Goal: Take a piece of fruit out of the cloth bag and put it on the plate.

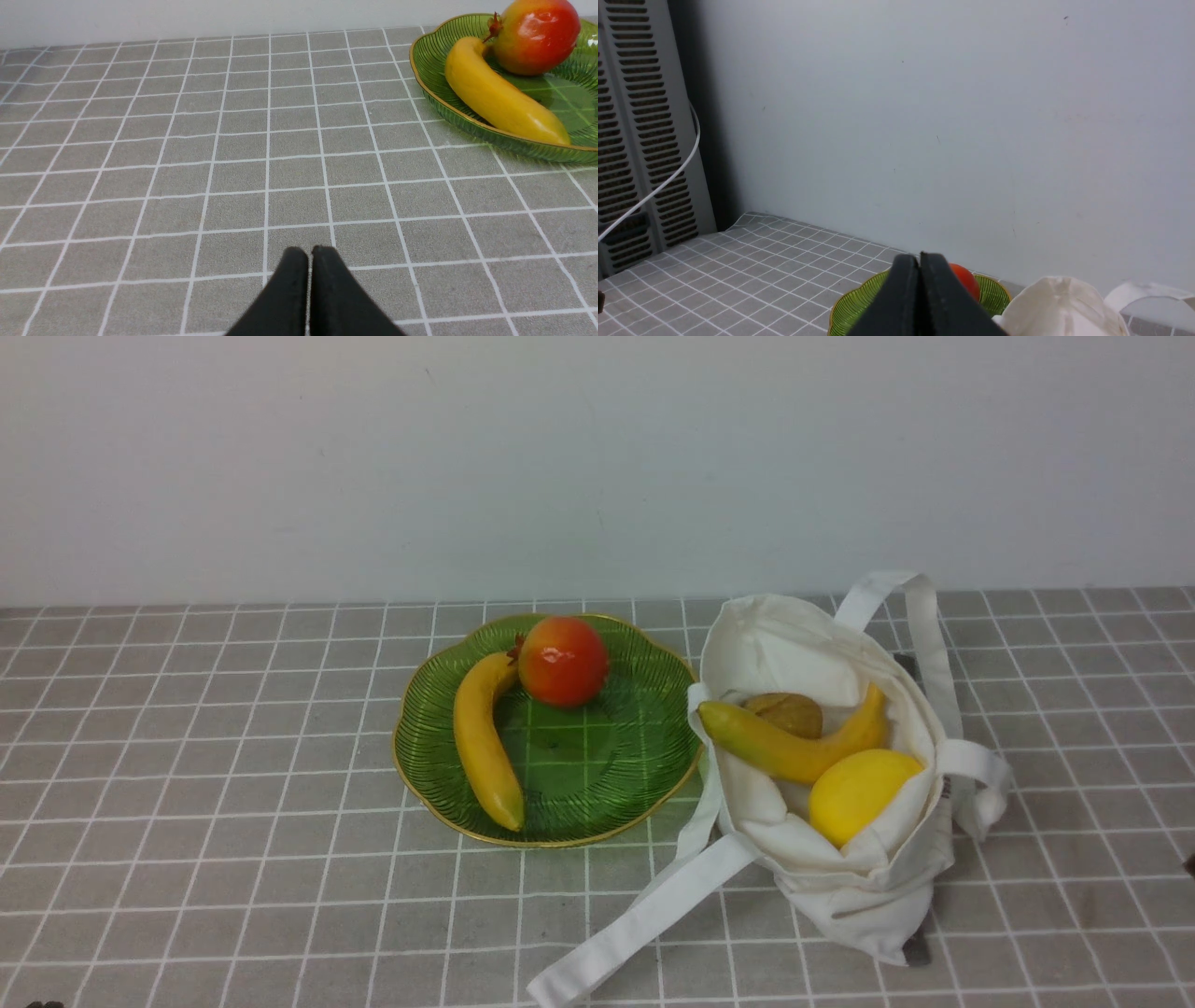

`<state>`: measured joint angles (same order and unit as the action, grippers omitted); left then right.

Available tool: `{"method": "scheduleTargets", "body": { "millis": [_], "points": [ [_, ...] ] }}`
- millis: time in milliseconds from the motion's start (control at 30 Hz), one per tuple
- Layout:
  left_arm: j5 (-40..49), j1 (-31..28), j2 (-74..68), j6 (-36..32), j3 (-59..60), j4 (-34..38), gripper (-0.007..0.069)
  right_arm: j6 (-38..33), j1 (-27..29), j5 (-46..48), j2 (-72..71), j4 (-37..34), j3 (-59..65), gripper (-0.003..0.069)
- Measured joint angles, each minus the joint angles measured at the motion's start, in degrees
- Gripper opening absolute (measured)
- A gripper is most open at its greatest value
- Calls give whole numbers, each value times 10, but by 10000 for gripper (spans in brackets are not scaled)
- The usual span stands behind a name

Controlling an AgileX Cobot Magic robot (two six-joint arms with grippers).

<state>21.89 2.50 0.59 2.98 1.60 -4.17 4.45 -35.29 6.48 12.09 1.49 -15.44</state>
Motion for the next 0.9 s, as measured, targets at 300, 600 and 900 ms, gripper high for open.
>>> {"method": "scheduleTargets", "body": {
  "millis": [300,600,900],
  "points": [
    [0,0,0,0,0,0,-7,0,0,1,-1,0,0,-14],
    [0,0,0,0,0,0,-7,0,0,2,-1,0,0,-15],
    [0,0,0,0,0,0,-7,0,0,27,-4,0,3,-15]
  ]
}}
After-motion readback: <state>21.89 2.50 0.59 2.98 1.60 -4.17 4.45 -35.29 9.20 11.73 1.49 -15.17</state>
